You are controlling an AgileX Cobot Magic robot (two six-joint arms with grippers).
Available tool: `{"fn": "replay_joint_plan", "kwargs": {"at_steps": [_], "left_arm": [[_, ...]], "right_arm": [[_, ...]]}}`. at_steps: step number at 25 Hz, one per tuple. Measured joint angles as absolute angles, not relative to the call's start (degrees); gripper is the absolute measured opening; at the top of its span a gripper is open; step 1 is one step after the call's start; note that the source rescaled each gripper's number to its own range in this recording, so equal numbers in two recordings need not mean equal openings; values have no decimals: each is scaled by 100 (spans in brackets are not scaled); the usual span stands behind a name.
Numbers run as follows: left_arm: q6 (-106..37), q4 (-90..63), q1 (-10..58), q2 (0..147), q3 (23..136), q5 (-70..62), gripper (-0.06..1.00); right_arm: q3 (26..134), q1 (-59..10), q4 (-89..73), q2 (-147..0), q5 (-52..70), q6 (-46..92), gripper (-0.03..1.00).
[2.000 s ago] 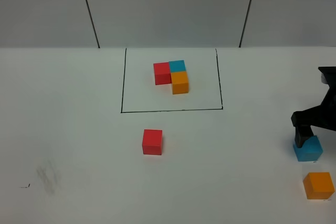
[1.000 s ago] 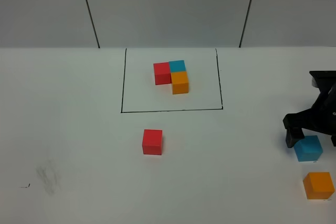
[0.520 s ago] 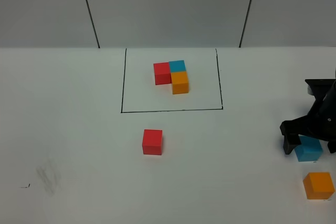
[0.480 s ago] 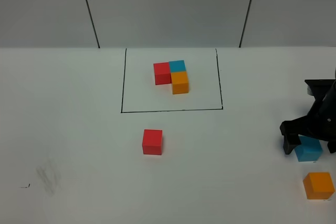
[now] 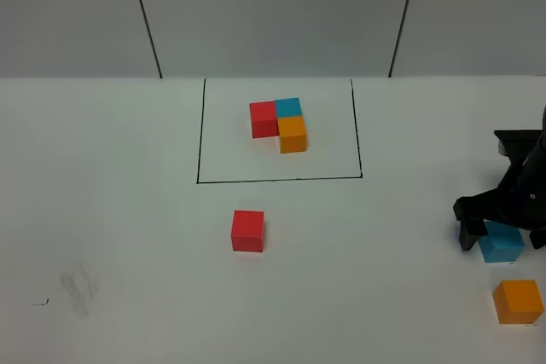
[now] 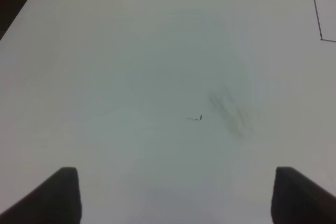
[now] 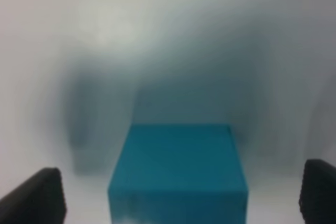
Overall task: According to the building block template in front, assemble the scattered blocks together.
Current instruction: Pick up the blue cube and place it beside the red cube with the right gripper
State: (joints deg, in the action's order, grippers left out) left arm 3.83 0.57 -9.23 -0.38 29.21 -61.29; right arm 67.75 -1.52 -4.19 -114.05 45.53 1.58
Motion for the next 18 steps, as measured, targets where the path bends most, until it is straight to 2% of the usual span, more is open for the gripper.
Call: {"fn": "replay_joint_plan", "kwargs": {"at_steps": [12,16,18], "left_arm": [[383,57,-923,-38,2921,-6129,100],[383,57,-923,-38,2921,-6129,100],[383,57,-923,-38,2921,-6129,100]], "right_arm": [[6782,-152,-400,-11604,4550,158,82],[6782,-152,-359,-11608,4547,158,73],[6782,-152,-343,-11608,4536,152,65]]}}
